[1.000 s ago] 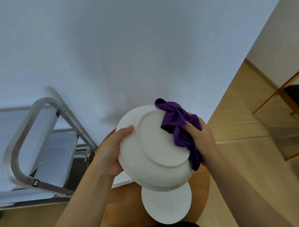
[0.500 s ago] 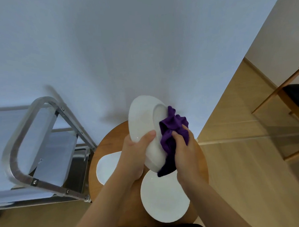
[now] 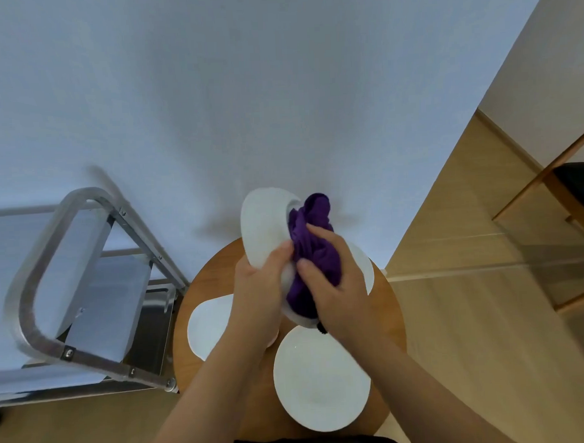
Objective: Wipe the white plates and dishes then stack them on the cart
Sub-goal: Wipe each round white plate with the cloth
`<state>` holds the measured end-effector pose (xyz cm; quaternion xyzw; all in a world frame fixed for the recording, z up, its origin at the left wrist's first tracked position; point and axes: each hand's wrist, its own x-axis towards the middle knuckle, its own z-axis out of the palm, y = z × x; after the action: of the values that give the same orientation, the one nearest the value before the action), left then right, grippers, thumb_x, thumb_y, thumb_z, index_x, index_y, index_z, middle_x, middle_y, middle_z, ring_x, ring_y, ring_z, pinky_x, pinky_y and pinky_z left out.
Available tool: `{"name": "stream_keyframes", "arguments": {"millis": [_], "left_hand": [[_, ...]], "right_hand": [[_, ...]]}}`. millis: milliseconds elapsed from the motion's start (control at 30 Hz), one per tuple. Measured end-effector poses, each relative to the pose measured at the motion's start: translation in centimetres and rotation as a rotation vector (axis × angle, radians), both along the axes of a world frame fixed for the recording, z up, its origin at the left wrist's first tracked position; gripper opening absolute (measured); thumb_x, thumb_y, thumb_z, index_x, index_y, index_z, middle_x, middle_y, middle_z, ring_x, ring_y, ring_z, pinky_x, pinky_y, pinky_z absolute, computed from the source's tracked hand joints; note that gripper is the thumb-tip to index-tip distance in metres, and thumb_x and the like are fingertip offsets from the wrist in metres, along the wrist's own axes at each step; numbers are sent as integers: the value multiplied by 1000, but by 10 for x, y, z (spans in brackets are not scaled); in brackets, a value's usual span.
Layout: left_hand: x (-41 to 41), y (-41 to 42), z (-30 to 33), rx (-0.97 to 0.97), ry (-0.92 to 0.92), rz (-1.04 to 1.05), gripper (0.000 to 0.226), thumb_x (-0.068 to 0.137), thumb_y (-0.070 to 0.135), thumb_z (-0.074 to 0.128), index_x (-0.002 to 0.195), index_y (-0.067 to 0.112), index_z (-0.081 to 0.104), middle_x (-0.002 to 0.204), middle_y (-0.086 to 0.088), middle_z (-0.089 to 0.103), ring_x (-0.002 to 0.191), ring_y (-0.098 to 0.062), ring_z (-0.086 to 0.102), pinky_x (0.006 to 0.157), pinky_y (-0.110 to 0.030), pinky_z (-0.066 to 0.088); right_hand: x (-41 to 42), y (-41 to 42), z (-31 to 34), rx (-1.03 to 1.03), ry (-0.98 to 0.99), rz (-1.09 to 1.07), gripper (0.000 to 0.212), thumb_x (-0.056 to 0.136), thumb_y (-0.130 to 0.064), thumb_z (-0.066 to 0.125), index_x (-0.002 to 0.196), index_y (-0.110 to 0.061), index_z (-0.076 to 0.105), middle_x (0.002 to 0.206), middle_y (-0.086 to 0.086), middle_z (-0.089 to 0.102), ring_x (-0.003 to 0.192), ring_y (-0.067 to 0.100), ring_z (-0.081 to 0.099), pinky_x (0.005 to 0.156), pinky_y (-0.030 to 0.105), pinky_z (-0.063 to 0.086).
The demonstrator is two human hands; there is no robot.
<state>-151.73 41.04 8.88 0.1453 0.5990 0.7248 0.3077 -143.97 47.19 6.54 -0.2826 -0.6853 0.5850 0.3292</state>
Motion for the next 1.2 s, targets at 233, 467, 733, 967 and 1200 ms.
{"name": "stream_keyframes", "arguments": {"millis": [233,467,733,967,1200], "left_hand": [[-8,7,-9,69,-357,99,8,87,23,63,93,23,57,74,2,72,69,-18,71,53,-29,56],[-19,-3,-17,32,-223,-111,19,77,22,65,97,25,62,80,8,74,72,-10,70,58,-26,56],[-11,-7,-31,-378,482,-412,7,92,31,58,87,32,52,73,11,61,68,-8,61,50,-14,49],[2,11,-73,-694,1493,-734,61,100,39,34,133,39,-17,132,-11,52,84,-24,65,63,-23,44],[-14,-11,-106,-772,1022,-623,82,70,86,32,136,61,-10,157,12,12,145,-12,6,114,-42,8]], "right_hand": [[14,-22,-33,539,-36,-140,49,83,-32,58,127,-21,38,129,22,49,116,33,50,91,44,51],[29,-10,-56,259,-71,-195,44,85,-25,60,127,-23,44,121,8,54,109,19,53,93,23,47],[23,29,-31,-581,1,-241,36,82,-30,68,116,-27,55,107,3,64,98,21,62,75,36,59],[30,50,-29,-765,-39,-168,51,66,-9,78,112,-10,55,102,18,64,92,34,64,79,54,55],[70,61,-75,-794,-107,-341,27,72,11,50,59,-13,50,53,5,49,50,18,47,47,25,40]]}}
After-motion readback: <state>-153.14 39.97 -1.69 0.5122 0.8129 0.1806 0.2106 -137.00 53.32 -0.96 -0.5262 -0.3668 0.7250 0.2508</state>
